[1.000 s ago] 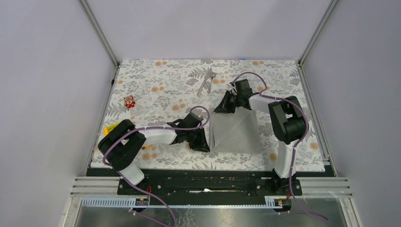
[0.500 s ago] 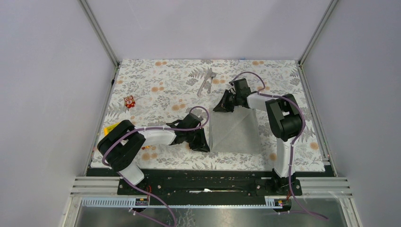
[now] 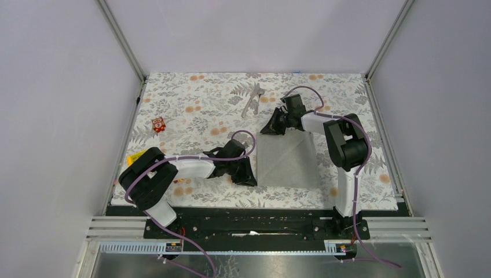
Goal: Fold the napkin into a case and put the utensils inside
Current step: Fold the top corner of the square-folded napkin at the center of the board, then smooth out the upper triangle-folded napkin at the center of the board.
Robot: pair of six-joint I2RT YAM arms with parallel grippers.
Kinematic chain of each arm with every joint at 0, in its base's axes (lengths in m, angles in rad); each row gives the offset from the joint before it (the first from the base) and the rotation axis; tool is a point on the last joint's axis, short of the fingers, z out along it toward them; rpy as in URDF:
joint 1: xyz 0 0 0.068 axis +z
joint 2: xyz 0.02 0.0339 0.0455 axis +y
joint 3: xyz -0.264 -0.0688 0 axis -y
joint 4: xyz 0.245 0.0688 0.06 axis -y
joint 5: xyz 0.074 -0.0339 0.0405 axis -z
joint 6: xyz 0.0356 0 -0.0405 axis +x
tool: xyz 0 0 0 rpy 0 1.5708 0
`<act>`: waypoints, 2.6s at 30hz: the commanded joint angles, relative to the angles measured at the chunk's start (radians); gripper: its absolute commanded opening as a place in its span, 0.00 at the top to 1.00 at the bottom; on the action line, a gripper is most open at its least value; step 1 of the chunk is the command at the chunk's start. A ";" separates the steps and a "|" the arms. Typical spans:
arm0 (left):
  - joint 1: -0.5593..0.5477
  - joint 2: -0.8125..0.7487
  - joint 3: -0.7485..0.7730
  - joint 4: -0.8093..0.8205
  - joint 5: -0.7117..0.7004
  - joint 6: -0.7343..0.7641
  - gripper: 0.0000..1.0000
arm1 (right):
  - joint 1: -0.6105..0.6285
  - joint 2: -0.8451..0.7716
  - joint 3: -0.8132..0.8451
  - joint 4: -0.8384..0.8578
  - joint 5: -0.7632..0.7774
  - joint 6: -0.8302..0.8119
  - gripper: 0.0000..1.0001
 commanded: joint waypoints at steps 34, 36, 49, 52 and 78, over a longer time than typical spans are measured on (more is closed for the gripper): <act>0.048 0.032 0.238 -0.009 0.123 0.078 0.79 | -0.352 -0.171 -0.136 -0.054 -0.322 -0.176 0.52; 0.060 0.058 0.231 0.010 0.134 0.087 0.80 | -0.375 -0.146 -0.117 -0.045 -0.331 -0.165 0.53; 0.063 0.115 0.031 0.144 0.142 0.064 0.83 | -0.505 -0.004 -0.155 0.065 -0.338 -0.138 0.59; 0.060 0.107 0.017 0.136 0.141 0.077 0.85 | -0.505 -0.001 -0.161 0.088 -0.349 -0.119 0.59; 0.137 0.174 0.365 0.086 0.199 0.038 0.74 | -0.382 -0.153 -0.208 0.045 -0.343 -0.143 0.52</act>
